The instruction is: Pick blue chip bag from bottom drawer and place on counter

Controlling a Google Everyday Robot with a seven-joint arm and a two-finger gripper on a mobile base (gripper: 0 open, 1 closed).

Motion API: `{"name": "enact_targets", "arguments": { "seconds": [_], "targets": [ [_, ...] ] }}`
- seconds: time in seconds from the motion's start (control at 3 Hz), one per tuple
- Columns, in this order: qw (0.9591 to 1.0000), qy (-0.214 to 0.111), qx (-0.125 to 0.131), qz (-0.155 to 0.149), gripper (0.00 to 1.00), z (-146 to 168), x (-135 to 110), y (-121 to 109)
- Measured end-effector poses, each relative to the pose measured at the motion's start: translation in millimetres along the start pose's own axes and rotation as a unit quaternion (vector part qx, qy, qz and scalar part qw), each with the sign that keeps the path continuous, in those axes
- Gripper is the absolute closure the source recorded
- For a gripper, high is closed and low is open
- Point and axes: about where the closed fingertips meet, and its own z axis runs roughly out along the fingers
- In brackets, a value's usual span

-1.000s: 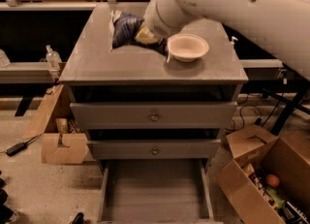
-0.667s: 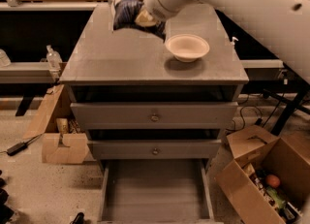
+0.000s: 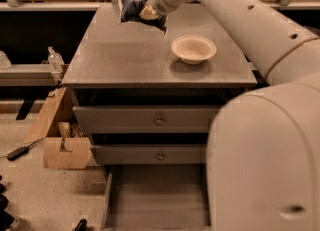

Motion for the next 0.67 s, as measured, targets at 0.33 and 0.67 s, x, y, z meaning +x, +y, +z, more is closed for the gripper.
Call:
{"name": "enact_targets", "arguments": {
  "seconds": [0.33,0.67],
  "targets": [
    [0.9996,-0.025,0.011,-0.007,1.0,46,-18,-26],
    [0.9981,-0.042,0.04,-0.023,1.0,55,-54,-50]
  ]
}}
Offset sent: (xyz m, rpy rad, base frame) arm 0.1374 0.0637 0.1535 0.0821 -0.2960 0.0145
